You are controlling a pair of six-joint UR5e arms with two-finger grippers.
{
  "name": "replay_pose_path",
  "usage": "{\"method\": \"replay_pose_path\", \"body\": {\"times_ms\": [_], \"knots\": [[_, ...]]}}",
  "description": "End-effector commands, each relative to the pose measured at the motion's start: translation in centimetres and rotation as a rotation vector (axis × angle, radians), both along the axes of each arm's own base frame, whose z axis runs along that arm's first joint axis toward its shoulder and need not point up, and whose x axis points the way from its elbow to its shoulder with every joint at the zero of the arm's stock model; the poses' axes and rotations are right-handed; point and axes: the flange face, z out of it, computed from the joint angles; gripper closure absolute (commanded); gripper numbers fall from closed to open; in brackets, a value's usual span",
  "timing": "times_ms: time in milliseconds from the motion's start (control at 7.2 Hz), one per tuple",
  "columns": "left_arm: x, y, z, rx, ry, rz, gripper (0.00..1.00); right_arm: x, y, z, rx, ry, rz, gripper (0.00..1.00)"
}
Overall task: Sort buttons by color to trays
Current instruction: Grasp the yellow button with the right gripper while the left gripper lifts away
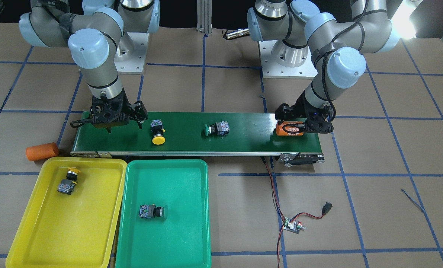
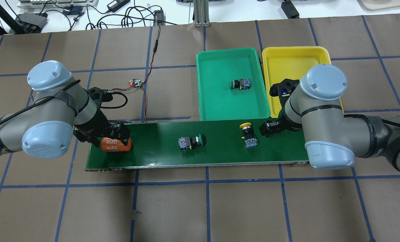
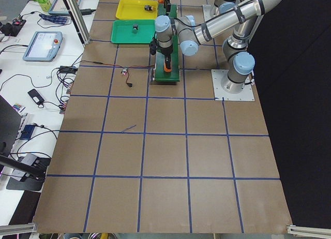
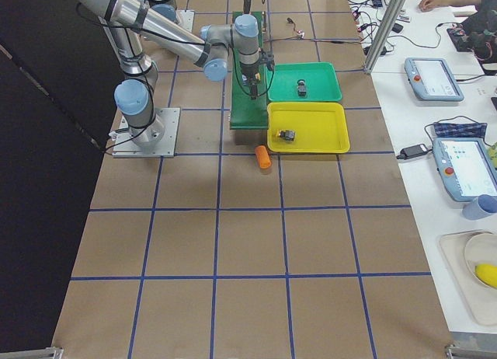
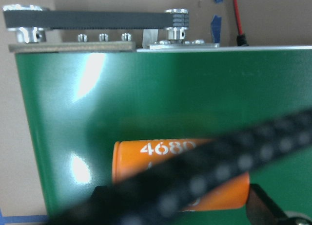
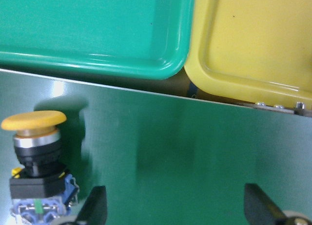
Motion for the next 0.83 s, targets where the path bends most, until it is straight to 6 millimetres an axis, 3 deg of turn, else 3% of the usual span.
{"method": "replay_pose_path", "body": {"times_ms": [0,417,556,695], "knots": [[-0.1,-0.9,2.5,0.003,-0.001,0.002,0.00,1.3,-0.1,0.3,-0.004,-0.109,-0.147,0.00],[-0.1,-1.7,10.1,0.050,-0.010,-0.005,0.00,3.7,0.8,-0.4,0.021,-0.101,-0.130,0.00],[-0.4,-1.1,11.5,0.037,-0.030,-0.017,0.00,3.6,0.7,-0.9,0.025,-0.096,-0.129,0.00],[-1.0,0.0,12.5,0.020,-0.033,-0.026,0.00,3.6,0.7,-1.4,0.024,-0.093,-0.126,0.09]]}}
